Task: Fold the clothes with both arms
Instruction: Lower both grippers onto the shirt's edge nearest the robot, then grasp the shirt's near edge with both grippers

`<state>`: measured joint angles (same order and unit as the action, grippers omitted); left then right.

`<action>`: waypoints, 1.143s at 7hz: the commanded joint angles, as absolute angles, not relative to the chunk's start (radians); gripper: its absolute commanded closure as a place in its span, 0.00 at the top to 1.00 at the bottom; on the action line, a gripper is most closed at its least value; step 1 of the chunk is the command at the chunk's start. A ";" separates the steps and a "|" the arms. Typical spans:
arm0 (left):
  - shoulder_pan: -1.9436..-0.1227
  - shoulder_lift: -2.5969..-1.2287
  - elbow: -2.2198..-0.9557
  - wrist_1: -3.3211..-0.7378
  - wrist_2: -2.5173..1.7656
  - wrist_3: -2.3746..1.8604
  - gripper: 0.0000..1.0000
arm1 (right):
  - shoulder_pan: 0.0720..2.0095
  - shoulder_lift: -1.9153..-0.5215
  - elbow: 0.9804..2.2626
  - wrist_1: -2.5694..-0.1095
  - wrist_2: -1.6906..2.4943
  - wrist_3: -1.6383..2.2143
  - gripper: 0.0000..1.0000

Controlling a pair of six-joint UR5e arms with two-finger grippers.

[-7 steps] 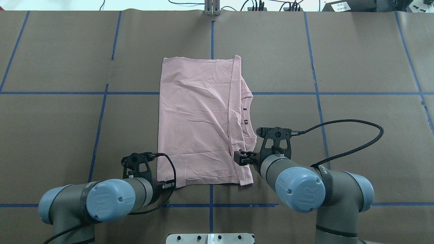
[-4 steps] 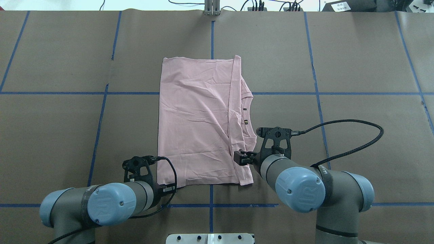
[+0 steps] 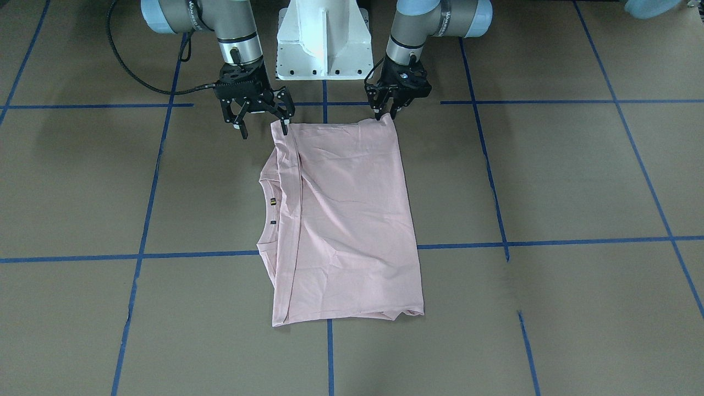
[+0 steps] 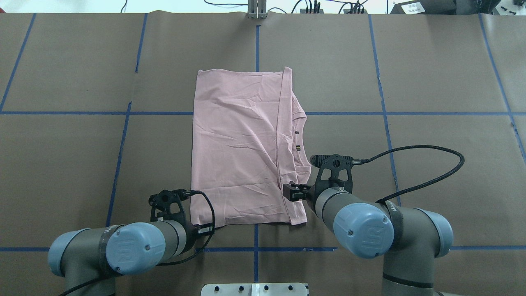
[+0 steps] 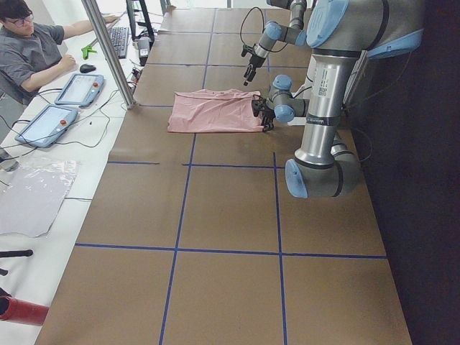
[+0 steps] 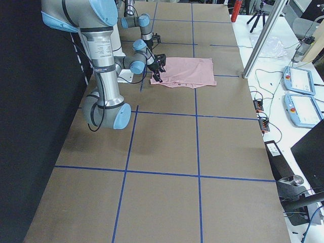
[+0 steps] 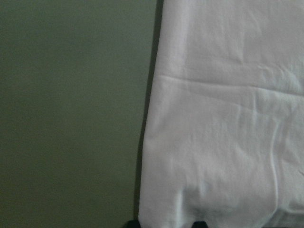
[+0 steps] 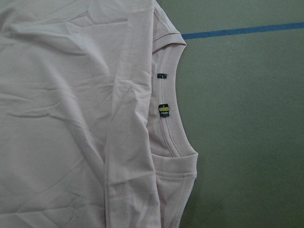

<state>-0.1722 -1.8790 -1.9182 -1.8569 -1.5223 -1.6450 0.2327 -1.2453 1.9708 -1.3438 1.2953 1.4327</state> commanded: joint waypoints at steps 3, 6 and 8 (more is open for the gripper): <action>-0.176 -1.878 -1.925 -1.853 -1.520 -1.644 0.00 | 0.224 -1.243 1.970 -1.344 1.295 1.433 1.00; -0.175 -1.879 -1.927 -1.855 -1.520 -1.646 0.00 | 0.189 -1.084 1.895 -1.550 1.289 1.642 0.92; -0.173 -1.882 -1.928 -1.855 -1.520 -1.649 0.00 | 0.181 -1.034 1.826 -1.568 1.292 1.663 0.75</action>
